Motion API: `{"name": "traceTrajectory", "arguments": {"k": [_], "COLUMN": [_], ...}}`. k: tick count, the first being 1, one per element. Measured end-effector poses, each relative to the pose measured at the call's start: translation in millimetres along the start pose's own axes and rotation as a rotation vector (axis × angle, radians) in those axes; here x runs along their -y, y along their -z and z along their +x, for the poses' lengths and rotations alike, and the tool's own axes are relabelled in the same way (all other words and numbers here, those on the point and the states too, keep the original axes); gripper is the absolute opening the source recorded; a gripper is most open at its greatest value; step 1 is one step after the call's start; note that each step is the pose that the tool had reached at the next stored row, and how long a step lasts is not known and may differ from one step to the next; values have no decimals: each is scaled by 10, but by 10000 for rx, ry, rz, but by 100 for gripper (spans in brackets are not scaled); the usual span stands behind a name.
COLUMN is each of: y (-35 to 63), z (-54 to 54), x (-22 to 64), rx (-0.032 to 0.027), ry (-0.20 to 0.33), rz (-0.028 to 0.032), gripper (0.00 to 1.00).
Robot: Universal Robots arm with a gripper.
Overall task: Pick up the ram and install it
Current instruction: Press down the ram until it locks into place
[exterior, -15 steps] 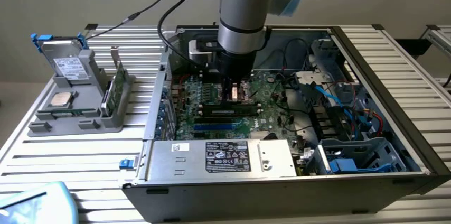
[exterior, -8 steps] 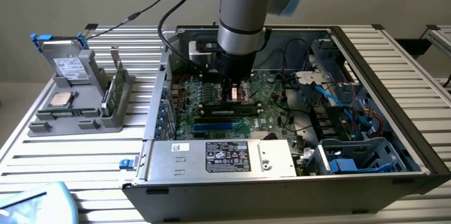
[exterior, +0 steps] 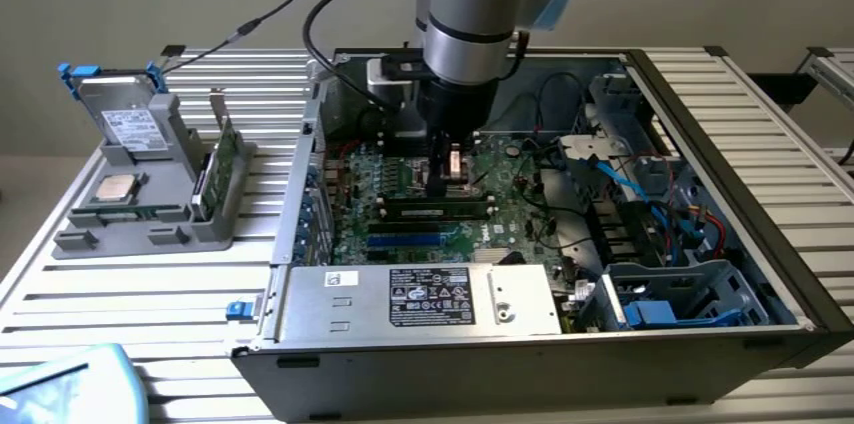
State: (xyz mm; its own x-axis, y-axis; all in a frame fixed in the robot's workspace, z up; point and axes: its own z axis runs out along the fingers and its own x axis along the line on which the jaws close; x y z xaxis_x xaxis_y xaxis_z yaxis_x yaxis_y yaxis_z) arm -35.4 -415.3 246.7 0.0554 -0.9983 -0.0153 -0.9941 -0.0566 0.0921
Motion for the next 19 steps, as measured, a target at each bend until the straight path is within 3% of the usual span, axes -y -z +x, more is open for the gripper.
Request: {"name": "traceTrajectory", "arguments": {"k": [3, 19], "y": [8, 10], "z": [3, 3], "x": [45, 47], "rx": [0, -2], "ry": [0, 0], "rz": [-6, -7], "gripper": [10, 10]}}
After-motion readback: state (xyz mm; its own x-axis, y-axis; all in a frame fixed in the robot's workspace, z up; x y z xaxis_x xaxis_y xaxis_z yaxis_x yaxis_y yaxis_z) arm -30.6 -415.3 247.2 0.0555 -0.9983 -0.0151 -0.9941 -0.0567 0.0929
